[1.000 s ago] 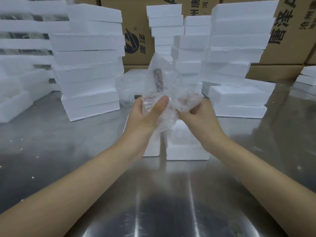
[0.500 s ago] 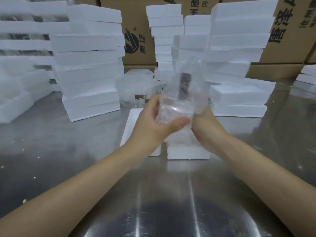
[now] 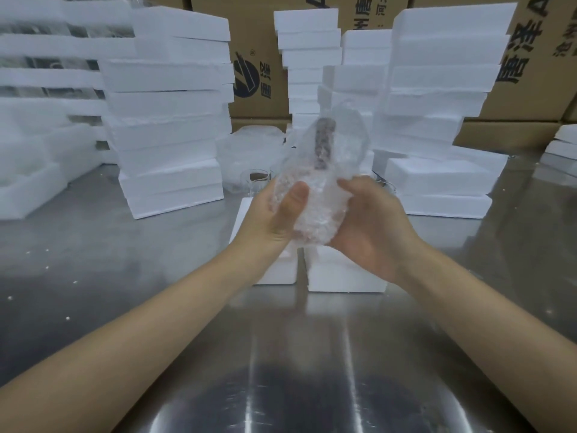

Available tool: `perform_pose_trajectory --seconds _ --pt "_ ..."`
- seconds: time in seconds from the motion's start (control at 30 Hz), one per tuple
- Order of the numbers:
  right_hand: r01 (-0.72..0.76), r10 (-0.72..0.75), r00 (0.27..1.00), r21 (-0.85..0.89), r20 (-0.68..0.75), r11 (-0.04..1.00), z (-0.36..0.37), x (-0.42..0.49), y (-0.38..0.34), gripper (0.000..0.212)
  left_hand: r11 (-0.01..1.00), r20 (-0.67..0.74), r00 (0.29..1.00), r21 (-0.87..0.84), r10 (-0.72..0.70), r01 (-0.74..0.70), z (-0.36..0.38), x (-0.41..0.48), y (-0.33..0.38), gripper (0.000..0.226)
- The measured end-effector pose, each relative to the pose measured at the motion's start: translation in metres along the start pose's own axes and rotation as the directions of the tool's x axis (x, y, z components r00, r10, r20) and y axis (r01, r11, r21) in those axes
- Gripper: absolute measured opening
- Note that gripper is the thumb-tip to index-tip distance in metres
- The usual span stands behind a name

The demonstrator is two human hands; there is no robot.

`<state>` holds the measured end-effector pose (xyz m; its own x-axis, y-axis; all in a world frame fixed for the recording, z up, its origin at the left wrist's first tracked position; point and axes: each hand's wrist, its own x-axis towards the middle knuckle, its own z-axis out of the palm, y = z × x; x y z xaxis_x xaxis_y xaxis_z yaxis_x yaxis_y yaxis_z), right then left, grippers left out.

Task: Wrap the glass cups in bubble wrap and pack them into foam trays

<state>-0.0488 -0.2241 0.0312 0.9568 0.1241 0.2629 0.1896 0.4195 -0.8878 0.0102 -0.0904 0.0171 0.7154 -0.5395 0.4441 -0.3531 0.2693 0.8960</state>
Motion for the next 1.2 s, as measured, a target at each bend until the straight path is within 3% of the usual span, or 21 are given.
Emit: perform_pose_trajectory --seconds 0.1,0.2,0.27,0.33,0.43,0.53,0.6,0.7,0.83,0.9,0.97,1.03,1.07,1.13,1.2 --pt "0.01 -0.01 1.0 -0.038 0.008 0.999 0.0 0.0 0.0 0.049 1.0 0.016 1.0 0.008 -0.013 0.013 -0.001 0.001 0.003 0.112" --pt "0.059 -0.091 0.985 -0.209 -0.145 0.976 -0.001 0.002 0.008 0.043 0.998 0.057 0.998 0.055 0.016 -0.019 0.001 0.0 0.003 0.109" --pt "0.043 -0.185 0.943 -0.454 -0.275 0.89 -0.005 0.004 0.015 0.027 0.996 0.071 0.997 0.08 0.026 -0.032 0.004 -0.003 -0.002 0.11" --pt "-0.002 -0.271 0.906 -0.643 -0.326 0.766 -0.009 0.004 0.018 0.019 0.991 0.06 0.998 0.131 0.032 -0.04 0.008 -0.006 -0.007 0.097" --pt "0.117 -0.403 0.879 -0.702 -0.256 0.703 -0.005 -0.001 0.012 0.041 0.959 0.018 0.999 0.279 0.044 -0.047 0.005 -0.002 -0.004 0.074" --pt "0.145 -0.445 0.884 -0.822 -0.143 0.551 0.003 -0.005 0.012 0.06 0.995 -0.049 0.997 0.075 0.064 -0.061 -0.002 0.003 0.002 0.084" --pt "0.141 -0.423 0.898 -0.836 -0.117 0.53 0.009 -0.007 0.018 0.069 0.996 -0.059 0.997 -0.078 0.044 -0.049 -0.002 0.003 0.007 0.067" --pt "0.133 -0.446 0.888 -0.868 -0.11 0.479 0.016 -0.008 0.024 0.074 0.993 -0.125 0.991 -0.104 0.051 -0.064 0.001 -0.001 0.012 0.029" --pt "0.115 -0.469 0.876 -0.893 -0.116 0.435 0.019 -0.009 0.025 0.077 0.984 -0.208 0.978 -0.165 0.03 -0.065 0.005 -0.002 0.016 0.022" --pt "0.118 -0.44 0.887 -0.854 -0.138 0.507 0.02 -0.009 0.024 0.072 0.978 -0.254 0.967 -0.198 0.006 -0.058 0.003 0.001 0.019 0.003" --pt "0.156 -0.396 0.907 -0.762 -0.142 0.629 0.02 -0.008 0.021 0.062 0.961 -0.339 0.932 -0.277 -0.126 0.03 -0.006 0.007 0.022 0.02" --pt "0.198 -0.361 0.927 -0.684 -0.102 0.702 0.019 -0.007 0.018 0.054 0.875 -0.368 0.87 -0.465 -0.329 0.134 -0.02 0.015 0.025 0.035" --pt "0.211 -0.34 0.939 -0.693 -0.051 0.689 0.019 -0.007 0.017 0.053 0.801 -0.339 0.851 -0.58 -0.402 0.147 -0.027 0.018 0.028 0.039" --pt "0.222 -0.291 0.955 -0.796 0.06 0.563 0.02 -0.006 0.018 0.057 0.668 -0.28 0.841 -0.734 -0.464 0.124 -0.035 0.02 0.029 0.043" --pt "0.213 -0.263 0.961 -0.836 0.085 0.506 0.018 -0.006 0.022 0.062 0.633 -0.259 0.848 -0.766 -0.462 0.112 -0.034 0.018 0.026 0.042"
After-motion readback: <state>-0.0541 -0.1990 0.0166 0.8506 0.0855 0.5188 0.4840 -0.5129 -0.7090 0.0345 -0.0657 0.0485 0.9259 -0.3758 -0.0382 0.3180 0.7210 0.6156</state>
